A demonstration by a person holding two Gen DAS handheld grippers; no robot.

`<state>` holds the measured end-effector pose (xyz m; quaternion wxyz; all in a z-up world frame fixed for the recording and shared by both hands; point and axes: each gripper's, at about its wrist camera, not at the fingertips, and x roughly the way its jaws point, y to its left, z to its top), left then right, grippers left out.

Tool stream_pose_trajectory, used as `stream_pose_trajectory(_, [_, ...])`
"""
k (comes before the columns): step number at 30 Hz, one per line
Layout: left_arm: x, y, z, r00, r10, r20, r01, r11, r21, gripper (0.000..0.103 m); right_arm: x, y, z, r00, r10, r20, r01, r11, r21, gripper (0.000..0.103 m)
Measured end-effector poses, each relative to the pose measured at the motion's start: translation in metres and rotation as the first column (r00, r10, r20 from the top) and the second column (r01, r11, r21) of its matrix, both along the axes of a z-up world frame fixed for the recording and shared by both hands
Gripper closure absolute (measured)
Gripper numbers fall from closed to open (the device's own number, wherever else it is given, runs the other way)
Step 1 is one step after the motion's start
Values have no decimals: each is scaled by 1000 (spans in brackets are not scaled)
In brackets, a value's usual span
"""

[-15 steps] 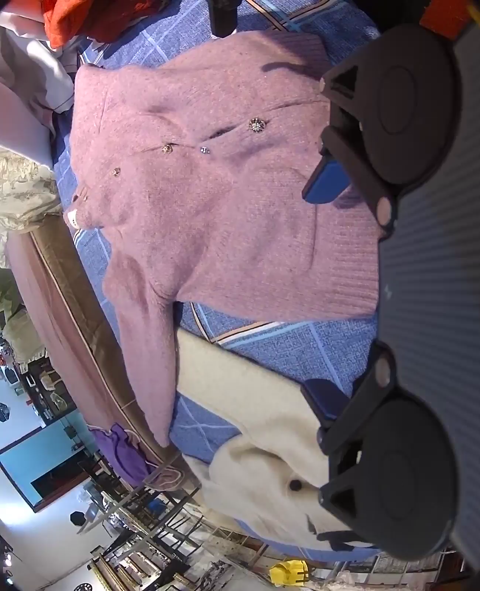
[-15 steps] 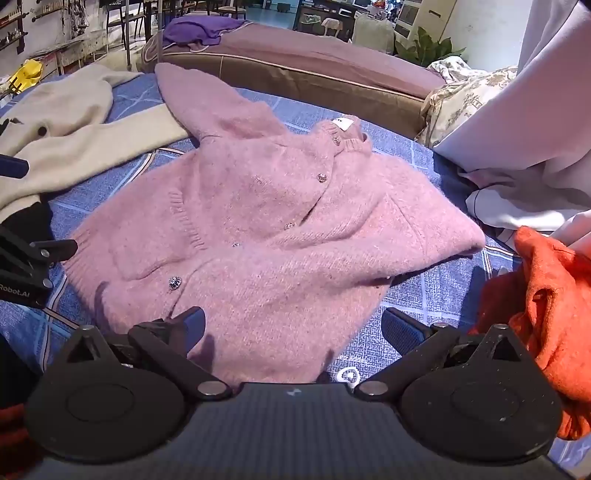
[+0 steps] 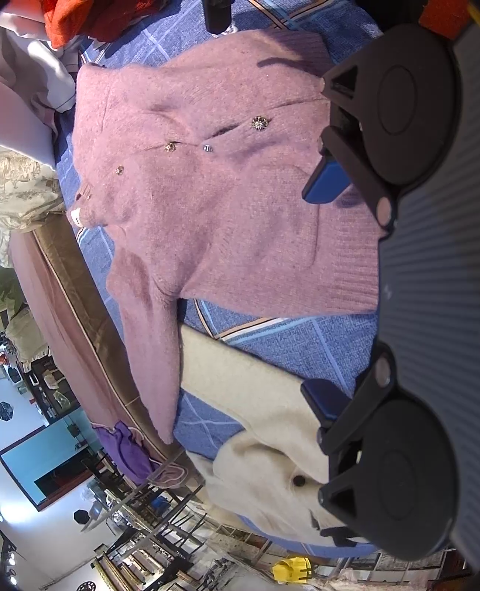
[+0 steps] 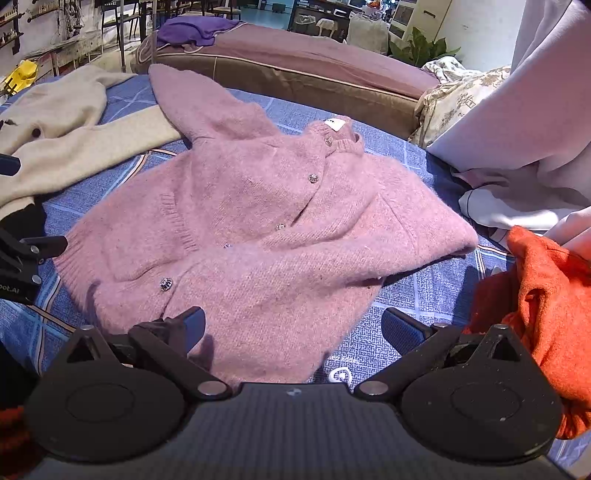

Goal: Fold small clothes

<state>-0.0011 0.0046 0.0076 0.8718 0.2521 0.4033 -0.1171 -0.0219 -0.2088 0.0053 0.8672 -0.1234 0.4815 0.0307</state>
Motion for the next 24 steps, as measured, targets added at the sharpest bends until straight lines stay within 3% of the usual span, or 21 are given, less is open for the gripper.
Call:
stream_pose_trajectory(2, [0, -6, -5, 999, -9, -37, 9, 1000, 14, 0, 0, -1, 0, 1000, -1, 0, 1, 1000, 3, 0])
stream_pose_trajectory(9, [-2, -8, -6, 999, -9, -32, 10, 1000, 23, 0, -1, 0, -2, 1000, -6, -2, 6, 1000, 5, 0])
stream_pose_trajectory(17, [-2, -7, -7, 997, -11, -79, 15, 998, 53, 0, -1, -1, -1, 1000, -7, 6, 7, 1000, 7, 0])
stream_pose_trajectory(24, [-2, -6, -9, 999, -8, -35, 10, 999, 49, 0, -2, -1, -2, 1000, -8, 5, 8, 1000, 4, 0])
